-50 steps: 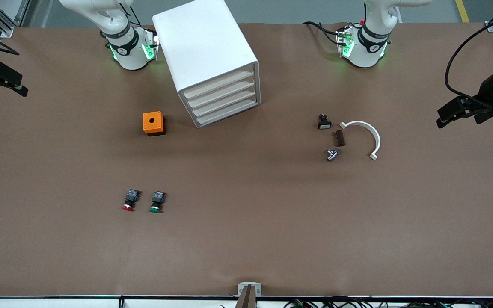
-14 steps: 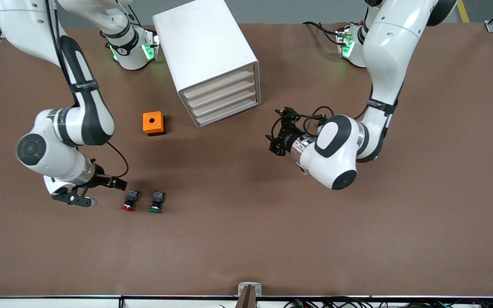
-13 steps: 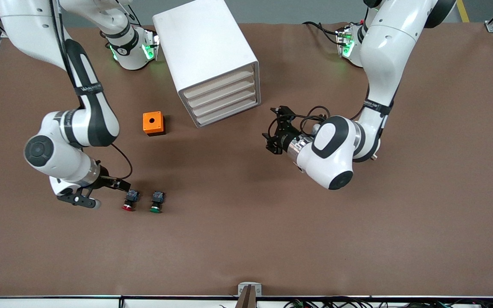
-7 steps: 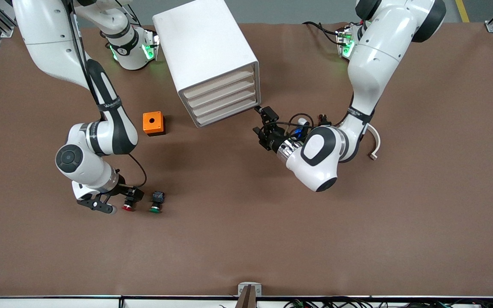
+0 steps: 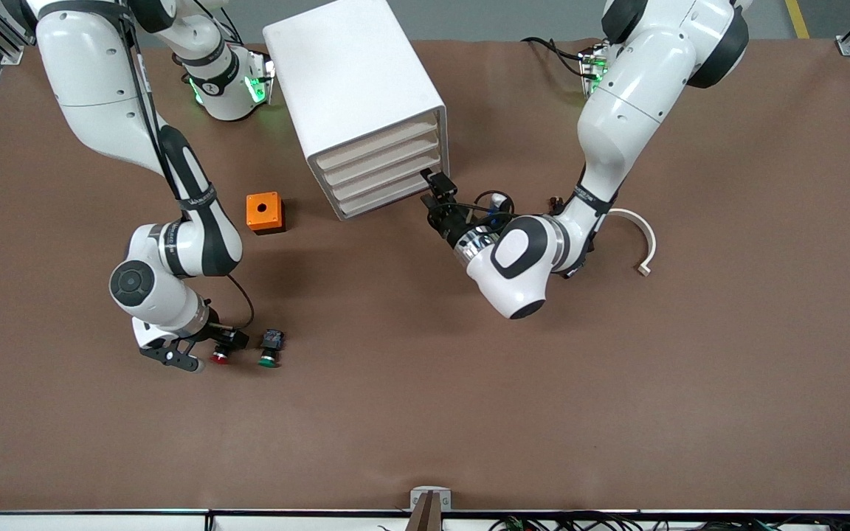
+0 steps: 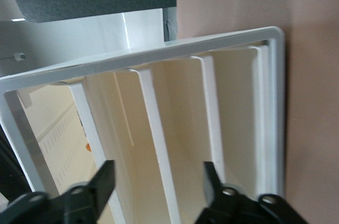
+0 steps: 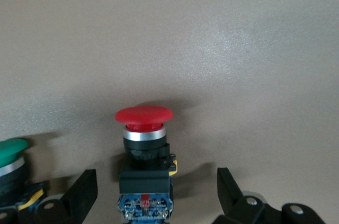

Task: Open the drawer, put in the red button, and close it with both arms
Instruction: 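Grasp the red button with the right gripper while the left gripper grips the drawer, then pull the drawer open with the left gripper while the right gripper lifts the button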

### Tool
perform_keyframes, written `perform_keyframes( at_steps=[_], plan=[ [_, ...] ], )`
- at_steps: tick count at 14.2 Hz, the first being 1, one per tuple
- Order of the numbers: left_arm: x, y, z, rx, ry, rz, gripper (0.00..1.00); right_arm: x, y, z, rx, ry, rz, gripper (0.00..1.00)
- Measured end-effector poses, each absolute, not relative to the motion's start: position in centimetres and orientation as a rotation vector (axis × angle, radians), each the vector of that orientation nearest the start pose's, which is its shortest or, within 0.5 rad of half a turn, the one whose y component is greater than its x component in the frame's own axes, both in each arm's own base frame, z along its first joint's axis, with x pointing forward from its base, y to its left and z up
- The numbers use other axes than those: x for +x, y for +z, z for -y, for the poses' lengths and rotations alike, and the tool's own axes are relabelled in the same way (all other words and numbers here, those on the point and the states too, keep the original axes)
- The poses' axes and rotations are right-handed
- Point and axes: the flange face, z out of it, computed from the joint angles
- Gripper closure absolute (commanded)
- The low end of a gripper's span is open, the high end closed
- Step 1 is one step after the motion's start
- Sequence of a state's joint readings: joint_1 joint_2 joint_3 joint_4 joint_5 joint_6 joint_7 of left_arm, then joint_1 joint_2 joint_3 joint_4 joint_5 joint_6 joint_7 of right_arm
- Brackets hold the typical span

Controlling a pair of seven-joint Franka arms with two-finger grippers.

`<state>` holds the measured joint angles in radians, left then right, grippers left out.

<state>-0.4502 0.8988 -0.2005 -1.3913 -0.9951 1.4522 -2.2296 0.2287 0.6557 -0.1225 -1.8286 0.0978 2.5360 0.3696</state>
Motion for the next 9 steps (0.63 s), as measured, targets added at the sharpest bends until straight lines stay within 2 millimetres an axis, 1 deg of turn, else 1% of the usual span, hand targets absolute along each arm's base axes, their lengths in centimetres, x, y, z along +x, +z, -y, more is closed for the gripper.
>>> perform_keyframes(
  at_steps=[1,2,3,4,5,6,7,8,9],
  plan=[
    [47.9,20.0,46.4,-1.175,1.533,1.704,0.43,64.8,17.9,-7.3,-3.104,-0.092,-0.493,0.04],
    [47.2,19.7,46.9,-1.174,1.523,1.690,0.44,64.7,17.7,-7.3,-3.105,-0.088,-0.494,0.10],
    [46.3,19.3,47.4,-1.173,1.512,1.675,0.45,64.7,17.5,-7.2,-3.106,-0.084,-0.495,0.22],
    [45.4,18.7,47.9,-1.169,1.500,1.659,0.48,64.6,17.4,-7.2,-3.107,-0.080,-0.498,0.29],
    [44.5,18.1,48.4,-1.166,1.488,1.644,0.51,64.6,17.3,-7.2,-3.107,-0.077,-0.499,0.41],
    [43.7,17.5,48.8,-1.162,1.478,1.631,0.56,64.6,17.3,-7.2,-3.107,-0.074,-0.499,0.56],
    [43.1,17.1,49.2,-1.160,1.471,1.618,0.62,64.6,17.3,-7.2,-3.108,-0.073,-0.499,0.78],
    [42.4,16.8,49.5,-1.160,1.464,1.599,0.68,64.7,17.5,-7.4,-3.106,-0.078,-0.497,0.91],
    [41.8,16.8,49.8,-1.159,1.456,1.578,0.74,64.8,17.6,-7.5,-3.104,-0.082,-0.494,0.97]
  ],
)
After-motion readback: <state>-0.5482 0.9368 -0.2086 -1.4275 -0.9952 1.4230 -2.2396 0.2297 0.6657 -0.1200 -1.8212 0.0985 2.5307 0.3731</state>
